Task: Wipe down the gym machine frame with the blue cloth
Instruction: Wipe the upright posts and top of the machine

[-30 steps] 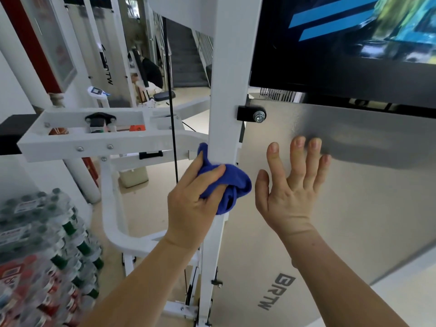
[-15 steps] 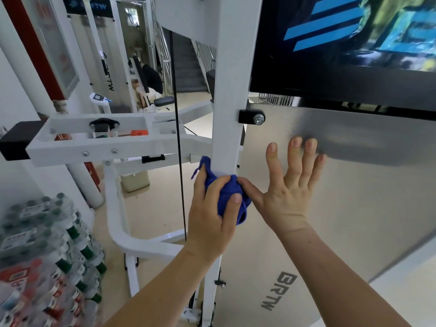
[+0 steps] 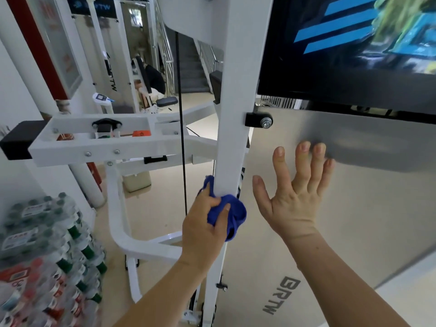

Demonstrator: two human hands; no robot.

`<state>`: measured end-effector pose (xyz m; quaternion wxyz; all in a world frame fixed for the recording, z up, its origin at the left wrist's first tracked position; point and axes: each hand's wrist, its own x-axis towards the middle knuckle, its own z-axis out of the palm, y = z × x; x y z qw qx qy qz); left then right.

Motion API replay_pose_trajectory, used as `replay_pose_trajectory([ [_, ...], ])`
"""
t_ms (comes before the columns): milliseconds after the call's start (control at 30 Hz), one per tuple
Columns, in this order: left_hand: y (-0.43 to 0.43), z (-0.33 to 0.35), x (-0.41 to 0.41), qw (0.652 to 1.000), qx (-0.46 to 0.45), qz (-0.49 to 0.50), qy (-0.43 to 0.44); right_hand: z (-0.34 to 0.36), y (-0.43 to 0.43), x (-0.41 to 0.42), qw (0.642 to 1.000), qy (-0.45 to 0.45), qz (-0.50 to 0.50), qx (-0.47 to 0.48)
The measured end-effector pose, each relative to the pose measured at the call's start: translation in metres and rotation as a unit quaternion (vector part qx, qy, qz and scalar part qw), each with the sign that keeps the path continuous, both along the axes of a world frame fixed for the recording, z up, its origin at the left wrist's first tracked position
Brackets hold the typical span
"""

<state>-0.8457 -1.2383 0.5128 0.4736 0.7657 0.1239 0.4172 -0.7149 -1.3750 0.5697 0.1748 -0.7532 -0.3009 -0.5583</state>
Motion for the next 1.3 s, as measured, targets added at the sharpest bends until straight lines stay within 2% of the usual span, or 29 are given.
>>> replay_pose_trajectory([
  [133, -0.004, -0.003, -0.006, 0.998, -0.05, -0.004, 0.034, 0.004, 0.0, -0.004, 1.0, 0.008, -0.008, -0.007],
  [300, -0.008, 0.028, 0.001, 0.997, -0.073, -0.018, -0.024, -0.005, 0.0, -0.043, 0.995, 0.083, 0.063, 0.009],
  [433, -0.009, -0.034, -0.002, 0.983, -0.18, -0.017, 0.04, -0.055, 0.002, -0.064, 0.986, 0.145, 0.082, -0.029],
  [533, -0.008, -0.088, -0.012, 0.97, -0.217, 0.001, 0.11, -0.085, 0.002, -0.058, 0.981, 0.171, 0.068, -0.06],
  [633, -0.005, -0.104, -0.016, 0.964, -0.233, -0.001, 0.127, -0.1, 0.005, -0.049, 0.983, 0.161, 0.051, -0.067],
  [767, -0.009, -0.1, -0.011, 0.972, -0.202, -0.03, 0.116, -0.109, 0.008, -0.036, 0.989, 0.119, 0.024, -0.08],
  [967, -0.01, -0.119, -0.005, 0.972, -0.22, -0.011, 0.081, -0.116, 0.009, -0.021, 0.993, 0.072, -0.006, -0.098],
  [1167, -0.013, -0.096, -0.003, 0.968, -0.249, -0.011, 0.033, -0.119, 0.011, -0.018, 0.994, 0.062, -0.005, -0.093],
  [1300, -0.011, -0.123, -0.008, 0.955, -0.278, -0.017, 0.1, -0.119, 0.012, -0.018, 0.994, 0.06, -0.006, -0.093],
])
